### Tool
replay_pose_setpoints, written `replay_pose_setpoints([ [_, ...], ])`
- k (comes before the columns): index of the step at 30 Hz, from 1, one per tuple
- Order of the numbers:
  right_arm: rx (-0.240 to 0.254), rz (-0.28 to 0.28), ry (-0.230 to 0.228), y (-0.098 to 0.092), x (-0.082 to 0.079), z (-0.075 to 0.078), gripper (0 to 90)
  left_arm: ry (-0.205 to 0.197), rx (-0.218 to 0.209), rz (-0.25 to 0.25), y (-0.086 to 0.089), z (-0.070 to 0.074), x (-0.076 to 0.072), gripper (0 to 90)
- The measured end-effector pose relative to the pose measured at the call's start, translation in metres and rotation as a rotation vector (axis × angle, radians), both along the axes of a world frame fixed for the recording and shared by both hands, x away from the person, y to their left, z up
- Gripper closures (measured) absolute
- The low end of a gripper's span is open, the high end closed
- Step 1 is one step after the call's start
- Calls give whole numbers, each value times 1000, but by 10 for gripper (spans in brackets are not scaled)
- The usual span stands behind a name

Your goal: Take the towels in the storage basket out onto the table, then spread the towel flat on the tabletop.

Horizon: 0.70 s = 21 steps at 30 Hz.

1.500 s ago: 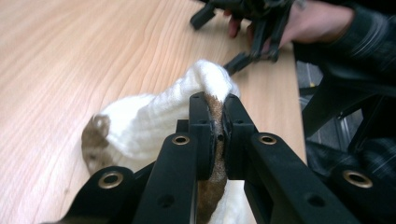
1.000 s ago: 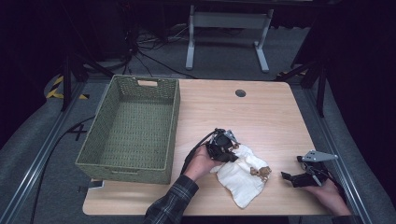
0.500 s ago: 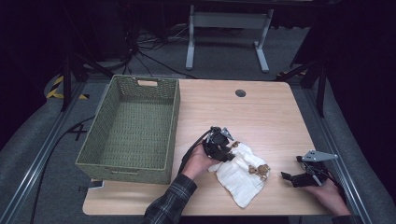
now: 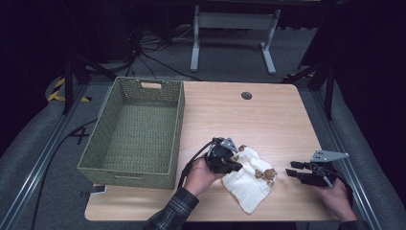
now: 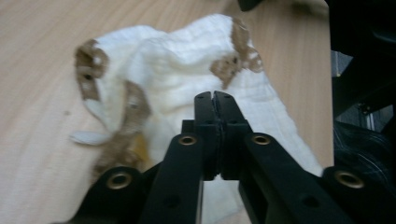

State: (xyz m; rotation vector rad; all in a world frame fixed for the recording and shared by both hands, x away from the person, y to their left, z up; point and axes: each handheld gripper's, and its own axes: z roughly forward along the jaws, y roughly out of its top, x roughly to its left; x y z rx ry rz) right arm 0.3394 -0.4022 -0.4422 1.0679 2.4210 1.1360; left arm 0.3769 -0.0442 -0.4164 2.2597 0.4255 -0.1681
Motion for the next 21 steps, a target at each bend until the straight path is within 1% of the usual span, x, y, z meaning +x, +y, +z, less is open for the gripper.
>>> replay_pose_setpoints([
  [2, 13, 26, 7, 5, 1, 1, 701, 4, 7, -18, -4, -5, -7, 898],
  [3, 22, 38, 14, 7, 1, 1, 739, 19, 8, -24, -6, -8, -11, 898],
  [5, 41, 61, 24, 10, 3, 2, 807, 33, 20, -35, -10, -15, -18, 898],
  [7, 53, 85, 36, 14, 4, 2, 848, 35, 38, -57, -16, -22, -26, 898],
  [9, 58, 99, 40, 18, 5, 2, 881, 40, 40, -69, -20, -26, -30, 897],
  [11, 58, 121, 41, 23, 8, 1, 890, 45, 52, -73, -23, -31, -35, 897],
  [12, 52, 132, 47, 26, 9, 1, 892, 47, 68, -74, -26, -34, -36, 897],
  [13, 51, 142, 52, 29, 10, 0, 893, 35, 83, -84, -28, -37, -37, 898],
  [15, 48, 165, 66, 35, 11, -1, 895, 32, 117, -84, -30, -41, -37, 897],
  [16, 44, 175, 64, 37, 12, -2, 895, 29, 129, -84, -30, -43, -36, 897],
  [17, 43, 185, 67, 40, 12, -2, 895, 34, 129, -75, -29, -43, -36, 897],
  [18, 46, 195, 69, 41, 12, -2, 896, 14, 132, -66, -28, -42, -34, 898],
  [21, 43, 219, 78, 45, 10, -3, 897, -15, 154, -29, -21, -40, -29, 898],
])
